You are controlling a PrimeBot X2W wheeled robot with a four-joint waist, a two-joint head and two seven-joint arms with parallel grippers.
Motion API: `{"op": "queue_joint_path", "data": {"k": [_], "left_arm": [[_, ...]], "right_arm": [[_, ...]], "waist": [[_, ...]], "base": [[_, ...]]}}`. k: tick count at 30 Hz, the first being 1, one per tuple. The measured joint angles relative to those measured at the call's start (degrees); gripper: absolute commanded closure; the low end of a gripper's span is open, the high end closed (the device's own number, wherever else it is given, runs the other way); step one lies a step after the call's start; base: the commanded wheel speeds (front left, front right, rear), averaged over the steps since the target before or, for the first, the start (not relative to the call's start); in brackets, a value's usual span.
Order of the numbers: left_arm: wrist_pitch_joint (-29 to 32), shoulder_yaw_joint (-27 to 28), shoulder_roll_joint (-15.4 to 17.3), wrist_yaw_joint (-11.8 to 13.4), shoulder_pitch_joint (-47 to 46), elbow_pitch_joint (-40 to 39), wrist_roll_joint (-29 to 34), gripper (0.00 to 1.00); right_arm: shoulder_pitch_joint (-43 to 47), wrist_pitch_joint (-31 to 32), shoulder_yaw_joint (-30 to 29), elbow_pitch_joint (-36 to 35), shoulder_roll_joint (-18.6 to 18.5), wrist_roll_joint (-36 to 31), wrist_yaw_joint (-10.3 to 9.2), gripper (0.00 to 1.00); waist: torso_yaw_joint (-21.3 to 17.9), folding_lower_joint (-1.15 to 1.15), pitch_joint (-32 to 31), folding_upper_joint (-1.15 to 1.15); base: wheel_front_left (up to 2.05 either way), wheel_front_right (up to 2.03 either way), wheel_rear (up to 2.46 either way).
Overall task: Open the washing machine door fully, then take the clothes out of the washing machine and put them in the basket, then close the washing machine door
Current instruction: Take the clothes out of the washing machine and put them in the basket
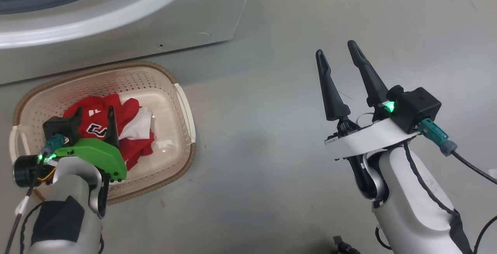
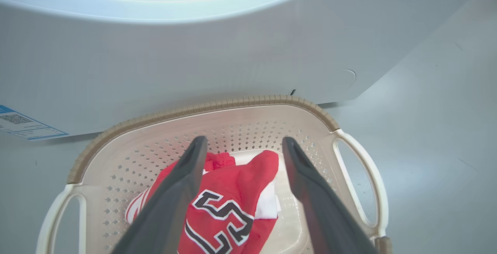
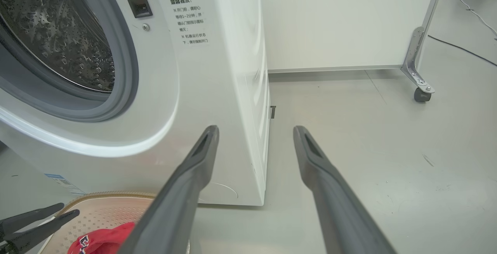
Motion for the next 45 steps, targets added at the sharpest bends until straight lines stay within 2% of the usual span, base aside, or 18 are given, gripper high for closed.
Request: {"op": "queue_joint_path", "data": {"k": [10,17,27,45], "left_arm": [[-3.59,-0.63,-1.41,-0.01,1.55,-3.34,0.27,0.00],[-4.48,-0.67,-1.86,-0.47,3.35,-9.69,0.43,0.00],[-4.50,-1.09,-2.08,-0.40,8.67,-17.55,1.10,0.00],[-4.38,-2.27,-2.14,2.37,22.86,-26.57,2.58,0.00]], "right_arm": [[2.68,0.00,-2.24,1.65,-0.02,-1.54,0.00,0.00],[5.36,0.00,-5.41,2.14,-0.43,-1.80,-0.52,0.00],[9.14,0.00,-6.46,3.33,-0.78,-2.47,-0.51,0.00],[17.32,0.00,-5.81,5.45,-0.69,-3.13,-0.34,0.00]], "waist": [[2.84,0.00,-5.59,0.00],[5.86,0.00,-10.61,0.00],[9.02,0.00,-16.72,0.00],[11.10,0.00,-26.74,0.00]], "base": [[0.00,0.00,0.00],[0.00,0.00,0.00],[0.00,0.00,0.00],[0.00,0.00,0.00]]}}
